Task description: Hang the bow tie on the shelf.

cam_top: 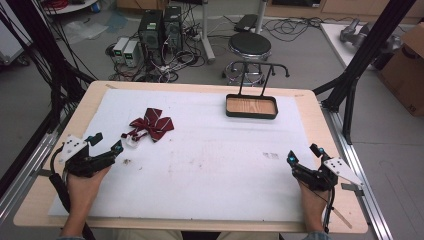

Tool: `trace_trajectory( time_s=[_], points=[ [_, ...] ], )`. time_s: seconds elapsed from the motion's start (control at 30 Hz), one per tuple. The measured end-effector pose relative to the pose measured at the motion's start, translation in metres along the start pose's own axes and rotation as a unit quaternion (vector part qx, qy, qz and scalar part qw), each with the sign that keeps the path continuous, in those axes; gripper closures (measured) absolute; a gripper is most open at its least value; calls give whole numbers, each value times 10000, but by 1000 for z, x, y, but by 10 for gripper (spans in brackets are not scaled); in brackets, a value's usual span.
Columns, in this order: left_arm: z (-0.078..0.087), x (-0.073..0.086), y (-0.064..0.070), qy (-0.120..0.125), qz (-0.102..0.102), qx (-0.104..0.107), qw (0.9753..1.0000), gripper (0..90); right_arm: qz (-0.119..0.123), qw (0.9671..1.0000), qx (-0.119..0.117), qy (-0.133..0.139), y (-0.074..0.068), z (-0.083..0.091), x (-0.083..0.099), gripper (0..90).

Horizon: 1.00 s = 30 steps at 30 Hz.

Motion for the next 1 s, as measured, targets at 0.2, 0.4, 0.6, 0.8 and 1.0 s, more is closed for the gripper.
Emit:
trace_trajectory(
  time_s=[0.2,0.4,0.6,0.8,1.0],
  points=[
    [-19,-3,6,-76,49,5,10000,277,2,10000,-7,-25,0,0,1,112],
    [-50,4,14,-217,226,29,9995,278,-16,10000,2,-29,0,0,1,112],
    [-80,11,16,-405,18,-15,9992,301,-31,10000,-20,-33,1,0,1,113],
    [-109,34,9,-966,48,-118,9952,300,-70,10000,-30,-55,0,0,1,112],
    [-130,55,7,-1501,-18,-53,9887,310,-64,10000,-44,-52,1,-1,1,112]
  ],
)
Point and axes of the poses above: each handheld gripper's, and its own axes: z roughly backward along the jaws, x roughly out of its underside, y roughly to its right, the point moved 7 cm from there along -z, roughly forward along the jaws, and after that the axes turned 14 degrees about y, right-handed, at the moved point
